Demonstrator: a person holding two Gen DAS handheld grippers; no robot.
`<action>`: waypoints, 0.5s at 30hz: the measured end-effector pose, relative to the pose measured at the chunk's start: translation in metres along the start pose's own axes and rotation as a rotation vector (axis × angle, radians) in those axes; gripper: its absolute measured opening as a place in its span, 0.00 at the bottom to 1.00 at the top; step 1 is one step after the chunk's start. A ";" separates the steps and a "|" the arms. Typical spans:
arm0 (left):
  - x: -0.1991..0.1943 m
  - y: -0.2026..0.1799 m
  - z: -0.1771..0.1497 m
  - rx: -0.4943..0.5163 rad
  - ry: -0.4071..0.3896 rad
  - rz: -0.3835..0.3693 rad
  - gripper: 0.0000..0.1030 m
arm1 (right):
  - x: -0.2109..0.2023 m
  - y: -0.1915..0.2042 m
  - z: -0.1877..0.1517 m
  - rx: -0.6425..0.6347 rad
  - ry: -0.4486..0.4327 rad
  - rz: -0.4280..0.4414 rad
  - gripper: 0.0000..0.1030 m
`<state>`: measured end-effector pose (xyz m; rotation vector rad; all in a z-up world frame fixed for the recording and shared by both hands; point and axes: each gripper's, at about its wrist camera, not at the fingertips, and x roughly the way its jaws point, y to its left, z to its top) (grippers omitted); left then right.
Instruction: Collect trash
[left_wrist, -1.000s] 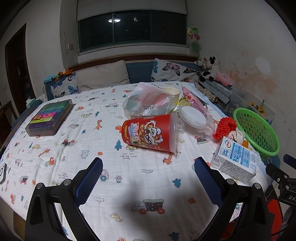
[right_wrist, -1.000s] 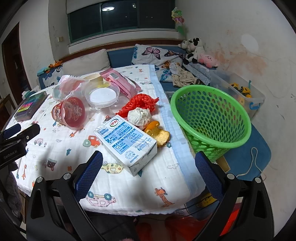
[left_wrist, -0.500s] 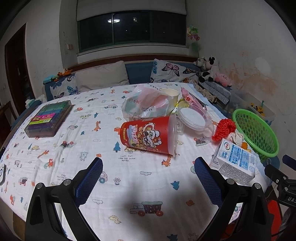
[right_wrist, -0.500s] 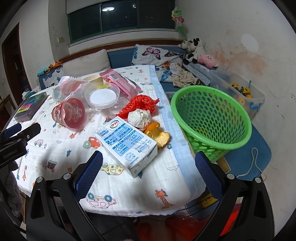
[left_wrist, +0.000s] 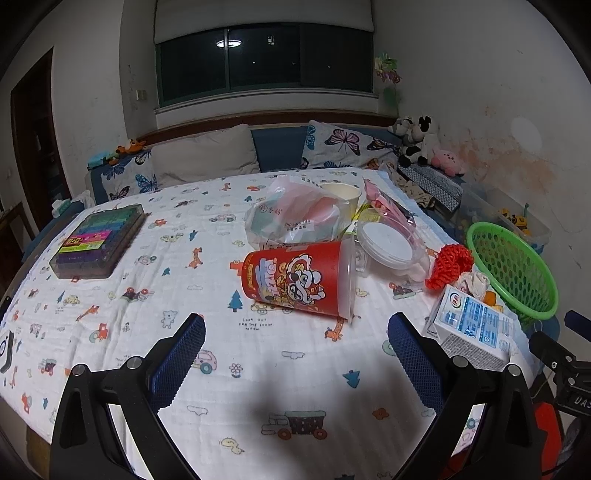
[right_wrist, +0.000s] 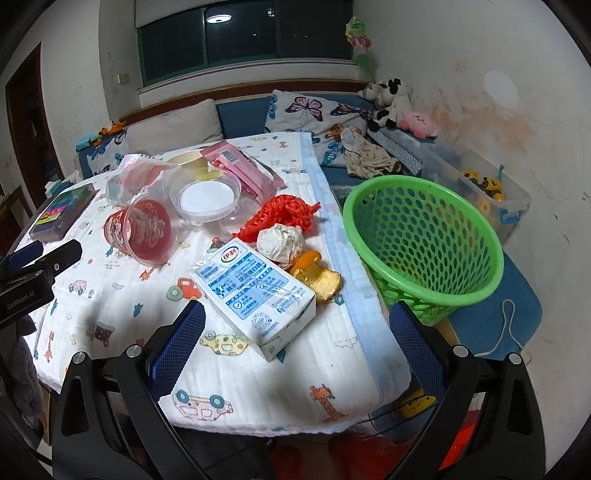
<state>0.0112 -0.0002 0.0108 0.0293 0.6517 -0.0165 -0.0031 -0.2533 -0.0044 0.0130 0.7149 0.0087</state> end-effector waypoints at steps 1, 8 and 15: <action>0.000 0.000 0.001 0.001 -0.001 0.000 0.93 | 0.000 0.000 0.000 -0.001 -0.001 0.001 0.96; 0.002 -0.001 0.004 0.004 -0.005 0.002 0.93 | 0.002 0.001 0.004 -0.007 -0.003 0.003 0.96; 0.004 -0.001 0.009 0.007 -0.011 0.007 0.93 | 0.003 0.001 0.008 -0.021 -0.010 0.003 0.96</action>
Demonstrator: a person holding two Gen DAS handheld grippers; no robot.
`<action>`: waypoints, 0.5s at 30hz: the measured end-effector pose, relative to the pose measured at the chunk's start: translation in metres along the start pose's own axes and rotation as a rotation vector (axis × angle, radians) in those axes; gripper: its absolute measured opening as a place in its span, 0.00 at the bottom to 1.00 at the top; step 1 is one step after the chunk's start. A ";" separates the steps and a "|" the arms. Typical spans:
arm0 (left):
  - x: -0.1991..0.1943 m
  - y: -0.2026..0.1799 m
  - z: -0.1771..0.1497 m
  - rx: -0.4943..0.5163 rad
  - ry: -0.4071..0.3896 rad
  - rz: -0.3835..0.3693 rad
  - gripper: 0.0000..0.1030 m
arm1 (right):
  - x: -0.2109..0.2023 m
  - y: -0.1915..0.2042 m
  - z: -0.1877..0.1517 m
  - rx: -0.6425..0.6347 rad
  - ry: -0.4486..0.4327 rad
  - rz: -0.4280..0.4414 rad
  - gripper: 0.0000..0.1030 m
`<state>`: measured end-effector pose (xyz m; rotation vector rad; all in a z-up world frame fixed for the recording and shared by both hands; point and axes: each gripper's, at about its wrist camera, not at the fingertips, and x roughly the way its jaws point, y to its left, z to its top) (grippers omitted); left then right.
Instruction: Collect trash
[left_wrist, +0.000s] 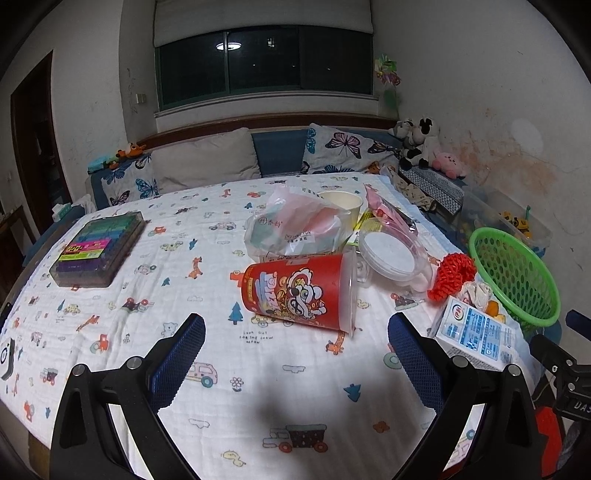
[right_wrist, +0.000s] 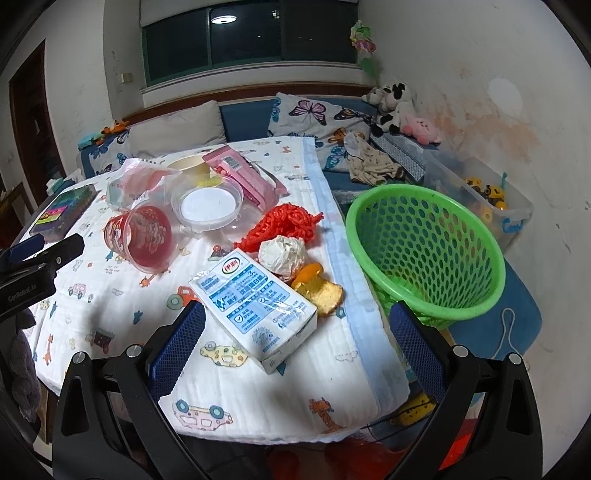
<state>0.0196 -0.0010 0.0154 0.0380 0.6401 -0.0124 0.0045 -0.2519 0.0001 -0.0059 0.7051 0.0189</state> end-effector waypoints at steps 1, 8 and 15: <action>0.001 0.000 0.001 0.001 0.001 0.001 0.93 | 0.000 0.000 0.001 -0.003 -0.001 -0.001 0.96; 0.006 0.004 0.010 0.000 -0.004 0.013 0.93 | 0.004 -0.001 0.005 -0.025 -0.005 0.000 0.96; 0.010 0.011 0.022 -0.008 -0.019 0.027 0.93 | 0.010 -0.003 0.012 -0.085 -0.007 0.042 0.96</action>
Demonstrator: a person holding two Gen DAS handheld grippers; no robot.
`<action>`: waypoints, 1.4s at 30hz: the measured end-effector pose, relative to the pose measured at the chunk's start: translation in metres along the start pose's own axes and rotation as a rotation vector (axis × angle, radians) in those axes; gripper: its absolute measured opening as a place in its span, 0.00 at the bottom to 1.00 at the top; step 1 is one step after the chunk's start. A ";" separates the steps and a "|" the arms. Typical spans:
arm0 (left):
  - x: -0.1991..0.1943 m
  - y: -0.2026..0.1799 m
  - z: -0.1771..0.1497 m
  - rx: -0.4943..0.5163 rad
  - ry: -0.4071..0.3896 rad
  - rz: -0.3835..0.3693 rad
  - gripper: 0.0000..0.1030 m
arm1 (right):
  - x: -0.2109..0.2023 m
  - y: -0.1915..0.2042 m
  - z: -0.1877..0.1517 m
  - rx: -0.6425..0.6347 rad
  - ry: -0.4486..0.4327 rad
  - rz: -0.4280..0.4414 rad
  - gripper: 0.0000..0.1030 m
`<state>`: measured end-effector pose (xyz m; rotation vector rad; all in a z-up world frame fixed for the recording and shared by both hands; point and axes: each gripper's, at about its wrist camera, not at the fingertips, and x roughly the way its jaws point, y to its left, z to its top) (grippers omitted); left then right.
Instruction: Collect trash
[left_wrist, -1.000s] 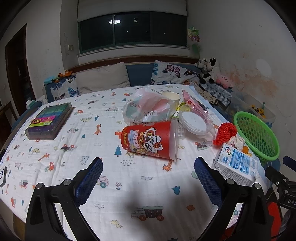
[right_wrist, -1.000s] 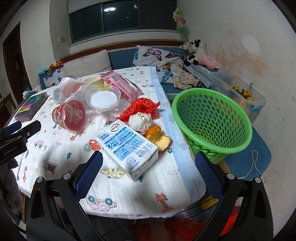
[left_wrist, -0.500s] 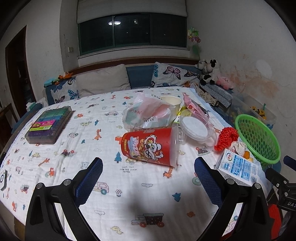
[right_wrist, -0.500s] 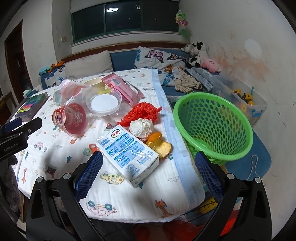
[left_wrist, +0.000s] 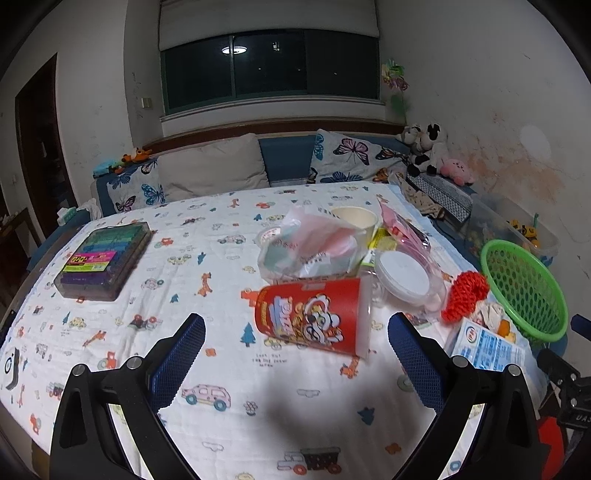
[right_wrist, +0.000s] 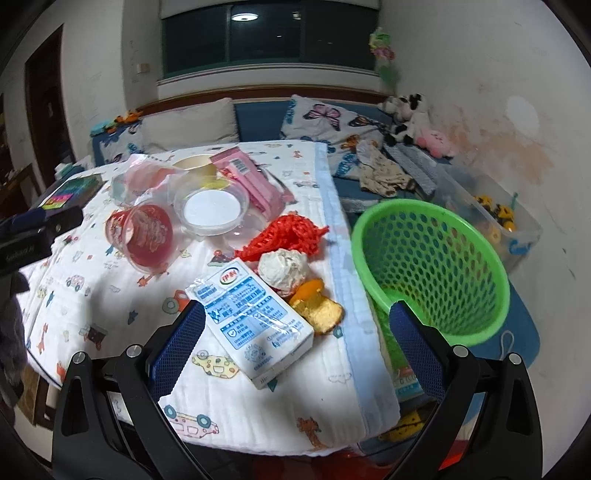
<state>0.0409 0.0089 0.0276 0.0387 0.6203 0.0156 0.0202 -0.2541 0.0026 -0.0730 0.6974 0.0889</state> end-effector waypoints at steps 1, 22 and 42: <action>0.001 0.001 0.001 -0.001 0.001 0.001 0.93 | 0.002 0.000 0.001 -0.011 0.003 0.014 0.96; 0.028 -0.003 -0.004 0.015 0.074 -0.003 0.93 | 0.062 0.022 0.001 -0.264 0.191 0.310 0.76; 0.056 -0.025 -0.003 0.063 0.122 0.008 0.80 | 0.081 0.042 -0.001 -0.364 0.239 0.356 0.68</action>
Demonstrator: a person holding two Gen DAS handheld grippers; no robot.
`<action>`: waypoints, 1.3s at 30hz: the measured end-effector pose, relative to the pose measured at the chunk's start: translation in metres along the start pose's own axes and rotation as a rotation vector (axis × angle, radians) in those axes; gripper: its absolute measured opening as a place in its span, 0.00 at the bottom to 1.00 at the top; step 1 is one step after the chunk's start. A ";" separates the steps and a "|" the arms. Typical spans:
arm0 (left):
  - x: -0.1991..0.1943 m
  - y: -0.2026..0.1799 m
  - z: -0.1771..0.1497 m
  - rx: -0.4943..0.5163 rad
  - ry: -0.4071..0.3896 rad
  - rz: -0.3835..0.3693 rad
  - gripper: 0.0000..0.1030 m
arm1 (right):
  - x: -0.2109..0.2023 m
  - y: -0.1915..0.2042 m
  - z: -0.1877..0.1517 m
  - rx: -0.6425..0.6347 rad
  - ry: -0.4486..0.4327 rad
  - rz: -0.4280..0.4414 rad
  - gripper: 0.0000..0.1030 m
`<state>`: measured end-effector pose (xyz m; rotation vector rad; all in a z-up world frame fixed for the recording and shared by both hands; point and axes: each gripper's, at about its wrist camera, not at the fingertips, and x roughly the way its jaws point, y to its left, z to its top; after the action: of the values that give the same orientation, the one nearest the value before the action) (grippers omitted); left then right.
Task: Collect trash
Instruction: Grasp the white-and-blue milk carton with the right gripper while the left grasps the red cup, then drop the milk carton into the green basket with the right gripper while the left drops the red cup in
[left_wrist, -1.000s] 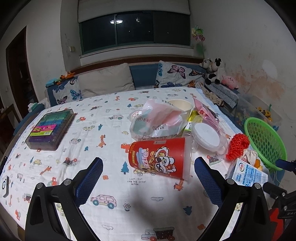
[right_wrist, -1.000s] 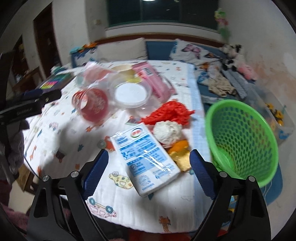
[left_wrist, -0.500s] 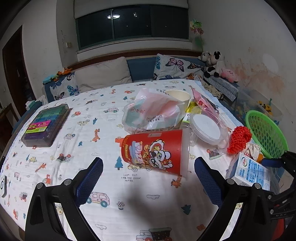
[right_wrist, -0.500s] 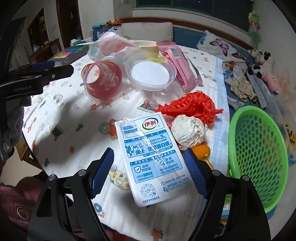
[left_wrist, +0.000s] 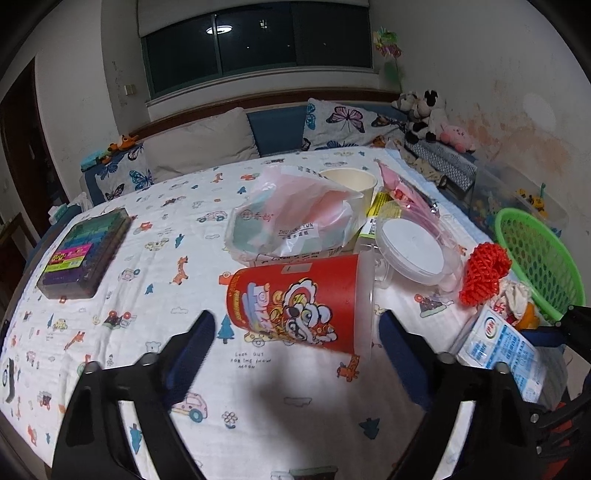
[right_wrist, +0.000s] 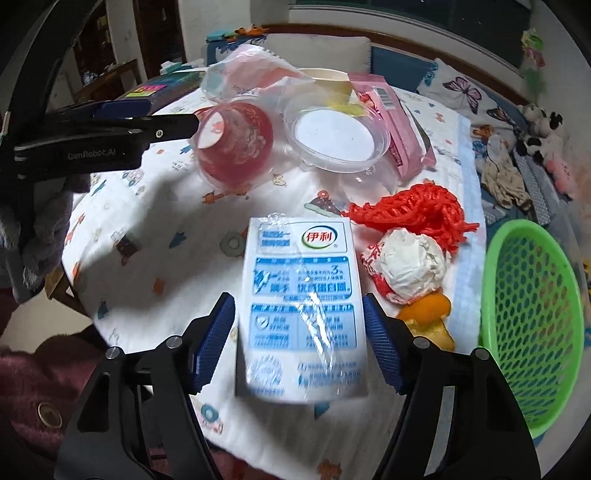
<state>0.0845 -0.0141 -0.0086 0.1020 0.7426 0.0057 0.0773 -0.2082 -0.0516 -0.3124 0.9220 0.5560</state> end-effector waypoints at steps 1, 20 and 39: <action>0.003 -0.002 0.001 0.003 0.004 0.000 0.79 | 0.002 -0.001 0.001 0.003 -0.002 -0.003 0.67; 0.023 -0.011 0.007 0.007 0.016 0.136 0.27 | -0.026 0.000 -0.006 0.094 -0.109 0.010 0.63; -0.045 0.032 -0.008 -0.065 -0.045 -0.018 0.05 | -0.077 -0.033 -0.016 0.254 -0.225 -0.061 0.63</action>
<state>0.0471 0.0165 0.0191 0.0338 0.6974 0.0106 0.0487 -0.2669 0.0029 -0.0470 0.7524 0.4029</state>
